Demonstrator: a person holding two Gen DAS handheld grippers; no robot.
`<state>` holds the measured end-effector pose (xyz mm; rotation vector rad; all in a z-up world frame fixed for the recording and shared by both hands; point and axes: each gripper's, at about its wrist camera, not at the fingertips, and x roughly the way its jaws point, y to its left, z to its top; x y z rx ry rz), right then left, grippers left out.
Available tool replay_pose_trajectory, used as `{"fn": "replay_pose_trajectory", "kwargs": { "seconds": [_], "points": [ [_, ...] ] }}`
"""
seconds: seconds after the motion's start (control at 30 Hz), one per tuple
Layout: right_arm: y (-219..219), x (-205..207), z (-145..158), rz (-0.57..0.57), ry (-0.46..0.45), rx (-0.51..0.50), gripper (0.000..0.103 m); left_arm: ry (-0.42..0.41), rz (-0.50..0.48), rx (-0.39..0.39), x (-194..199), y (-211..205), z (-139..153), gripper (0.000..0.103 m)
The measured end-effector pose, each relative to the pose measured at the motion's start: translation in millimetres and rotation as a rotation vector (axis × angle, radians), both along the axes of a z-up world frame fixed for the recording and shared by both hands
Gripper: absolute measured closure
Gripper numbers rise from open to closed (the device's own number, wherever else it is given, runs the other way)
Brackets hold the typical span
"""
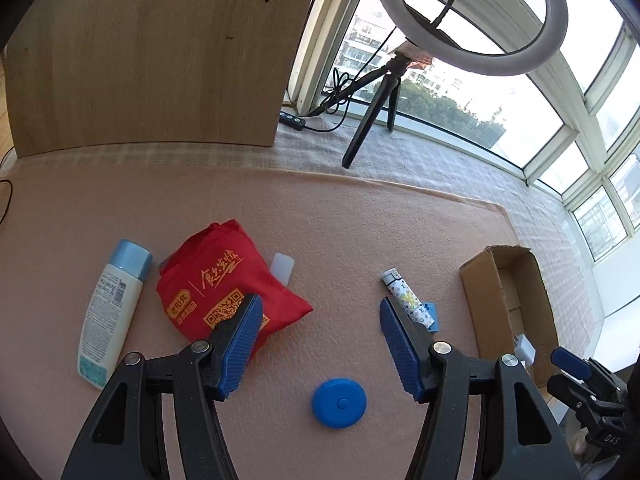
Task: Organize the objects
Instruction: 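Move the left tool to the red drawstring bag and grasp it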
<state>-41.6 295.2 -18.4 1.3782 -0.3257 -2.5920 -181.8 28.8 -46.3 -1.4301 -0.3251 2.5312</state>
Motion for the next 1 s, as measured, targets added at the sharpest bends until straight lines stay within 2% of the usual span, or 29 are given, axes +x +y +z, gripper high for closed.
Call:
{"fn": "replay_pose_trajectory", "kwargs": {
  "seconds": [0.27,0.53,0.63,0.7,1.0],
  "points": [
    [-16.9,5.7,-17.2,-0.001,-0.057,0.009,0.043,-0.061,0.074,0.013,-53.0,-47.7,-24.5,0.039],
    [-15.7,9.4,-27.9,-0.028,-0.096,0.024,0.043,-0.114,0.107,0.014,-86.1,-57.3,-60.5,0.041],
    [-12.6,8.5,-29.7,-0.043,-0.106,0.021,0.043,-0.134,0.090,-0.004,-92.0,-52.7,-70.5,0.048],
    [-11.3,8.3,-30.9,-0.048,-0.111,0.018,0.043,-0.147,0.079,-0.016,-92.4,-50.5,-76.5,0.057],
    [-18.2,-0.7,-34.4,-0.021,-0.121,0.018,0.043,-0.118,0.025,-0.055,-74.4,-41.1,-81.7,0.060]
  ]
}}
